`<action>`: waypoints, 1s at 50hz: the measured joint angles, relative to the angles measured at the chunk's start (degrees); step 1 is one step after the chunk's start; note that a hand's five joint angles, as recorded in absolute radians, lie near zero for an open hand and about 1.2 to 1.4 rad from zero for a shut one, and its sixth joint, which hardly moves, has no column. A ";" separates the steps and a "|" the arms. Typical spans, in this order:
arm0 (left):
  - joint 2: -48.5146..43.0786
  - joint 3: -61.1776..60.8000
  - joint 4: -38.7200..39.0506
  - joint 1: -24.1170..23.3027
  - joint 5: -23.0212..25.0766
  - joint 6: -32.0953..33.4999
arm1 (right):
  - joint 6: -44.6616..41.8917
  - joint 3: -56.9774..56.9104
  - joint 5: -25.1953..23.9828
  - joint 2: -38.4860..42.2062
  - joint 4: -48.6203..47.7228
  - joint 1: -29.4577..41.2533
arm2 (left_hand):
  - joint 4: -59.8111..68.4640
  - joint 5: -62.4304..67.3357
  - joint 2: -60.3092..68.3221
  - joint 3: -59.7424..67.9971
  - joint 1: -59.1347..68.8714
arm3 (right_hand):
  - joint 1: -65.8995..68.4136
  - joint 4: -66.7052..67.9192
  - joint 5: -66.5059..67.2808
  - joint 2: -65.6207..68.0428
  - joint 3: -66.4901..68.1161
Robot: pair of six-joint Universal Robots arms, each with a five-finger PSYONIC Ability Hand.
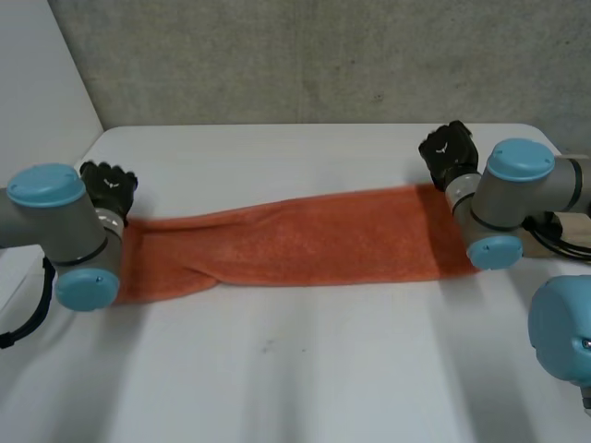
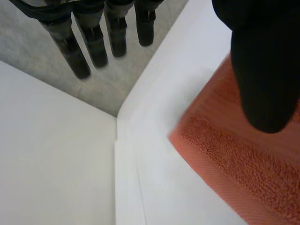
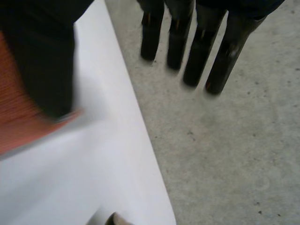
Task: Fold the laundry.
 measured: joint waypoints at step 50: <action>18.42 -30.27 -4.33 6.01 13.07 -1.20 | 20.51 45.85 -17.27 -27.63 10.10 -11.45 | 22.68 22.66 23.49 22.26 28.91 | 16.10 12.63 11.68 14.61 13.65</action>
